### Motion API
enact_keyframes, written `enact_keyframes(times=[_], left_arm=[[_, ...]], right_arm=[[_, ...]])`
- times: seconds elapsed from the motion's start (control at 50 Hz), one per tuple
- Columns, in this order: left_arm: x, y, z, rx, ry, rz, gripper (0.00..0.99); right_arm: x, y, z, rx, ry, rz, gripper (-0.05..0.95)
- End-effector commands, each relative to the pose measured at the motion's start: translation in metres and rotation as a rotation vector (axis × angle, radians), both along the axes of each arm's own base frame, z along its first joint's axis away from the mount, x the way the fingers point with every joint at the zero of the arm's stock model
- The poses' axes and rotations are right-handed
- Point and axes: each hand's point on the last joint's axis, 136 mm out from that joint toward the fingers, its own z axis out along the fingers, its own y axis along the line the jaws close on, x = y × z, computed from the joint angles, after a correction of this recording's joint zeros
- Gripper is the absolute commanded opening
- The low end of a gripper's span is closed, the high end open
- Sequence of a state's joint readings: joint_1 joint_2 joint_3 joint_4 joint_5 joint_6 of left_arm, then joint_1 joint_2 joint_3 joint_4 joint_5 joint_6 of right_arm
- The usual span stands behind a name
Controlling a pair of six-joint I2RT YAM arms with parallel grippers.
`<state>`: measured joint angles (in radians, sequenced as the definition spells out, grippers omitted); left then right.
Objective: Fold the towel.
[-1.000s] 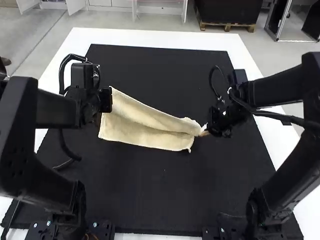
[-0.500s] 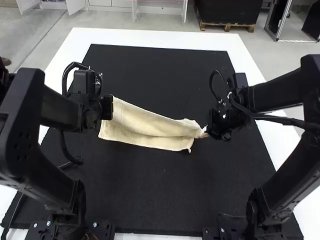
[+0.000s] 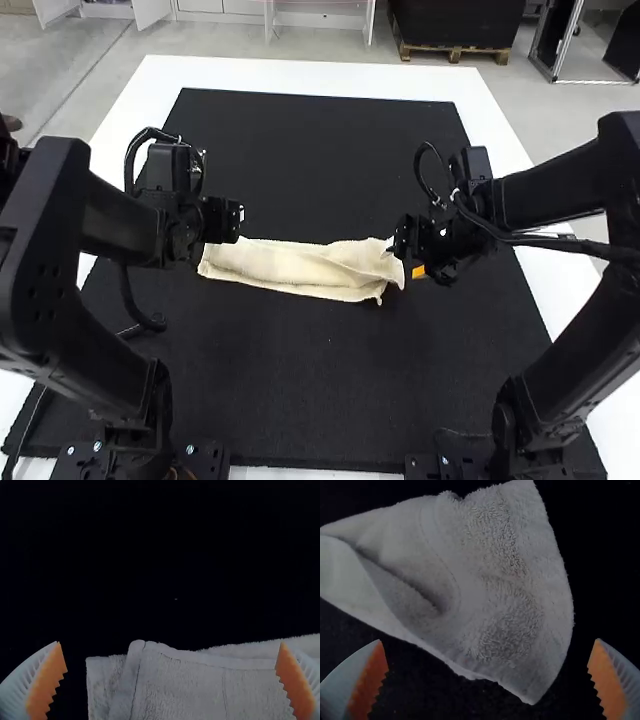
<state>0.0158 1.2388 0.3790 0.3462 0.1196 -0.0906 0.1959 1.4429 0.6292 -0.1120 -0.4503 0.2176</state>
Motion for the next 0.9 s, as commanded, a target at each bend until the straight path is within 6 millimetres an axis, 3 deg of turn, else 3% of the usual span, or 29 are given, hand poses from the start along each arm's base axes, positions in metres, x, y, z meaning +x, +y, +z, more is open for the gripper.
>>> enact_keyframes(times=[0.0,0.2,0.54,0.66,0.88], left_arm=[[0.004,-0.004,0.006,-0.001,-0.03,-0.024,0.98],[0.012,-0.005,0.017,-0.003,-0.075,-0.031,0.977],[0.013,-0.006,0.019,-0.008,-0.084,-0.037,0.975],[0.013,-0.006,0.019,-0.011,-0.084,-0.036,0.975],[0.014,-0.006,0.02,-0.019,-0.086,-0.035,0.975]], right_arm=[[0.0,0.007,0.008,0.027,-0.025,0.015,0.92],[0.006,0.025,0.017,0.173,-0.104,0.029,0.91],[0.018,0.035,0.007,0.224,-0.085,0.01,0.91],[0.01,0.046,-0.014,0.24,-0.017,0.028,0.91],[-0.016,0.066,-0.076,0.22,0.149,0.094,0.91]])
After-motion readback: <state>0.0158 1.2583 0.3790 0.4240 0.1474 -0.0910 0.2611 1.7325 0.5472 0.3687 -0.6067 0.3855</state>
